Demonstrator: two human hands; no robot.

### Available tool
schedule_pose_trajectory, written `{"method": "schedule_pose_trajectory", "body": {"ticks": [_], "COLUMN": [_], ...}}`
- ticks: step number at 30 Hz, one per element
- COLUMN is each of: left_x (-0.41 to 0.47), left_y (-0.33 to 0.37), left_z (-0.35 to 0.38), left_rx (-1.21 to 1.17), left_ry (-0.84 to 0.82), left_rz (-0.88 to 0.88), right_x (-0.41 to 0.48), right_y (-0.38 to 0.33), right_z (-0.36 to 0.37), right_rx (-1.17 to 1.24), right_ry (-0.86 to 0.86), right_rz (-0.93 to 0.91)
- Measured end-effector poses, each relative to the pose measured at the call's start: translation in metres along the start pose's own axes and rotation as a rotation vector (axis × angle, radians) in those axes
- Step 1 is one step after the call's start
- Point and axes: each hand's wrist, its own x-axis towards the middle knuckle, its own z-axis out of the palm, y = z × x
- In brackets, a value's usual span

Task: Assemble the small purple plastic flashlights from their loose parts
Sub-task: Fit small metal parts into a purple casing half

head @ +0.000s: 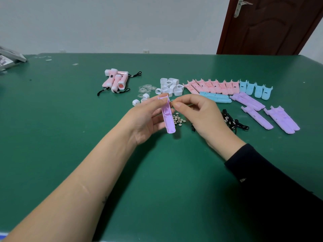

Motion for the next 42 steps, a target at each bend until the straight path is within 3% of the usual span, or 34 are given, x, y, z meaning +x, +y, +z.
{"method": "schedule_pose_trajectory", "body": {"ticks": [27,42], "left_x": [0.0005,-0.0004], "left_y": [-0.0069,-0.0074], "left_z": [0.0025,0.0068], "left_rx": [0.028,-0.048], "left_ry": [0.014,0.062], "left_rz": [0.042,0.064], "right_x": [-0.0051,-0.0082], "right_y": [0.0042,0.0067], "right_z": [0.0024,0.0065], "right_rx": [-0.512,-0.744], "right_ry": [-0.054,0.088], "right_rz": [-0.282,-0.519]}}
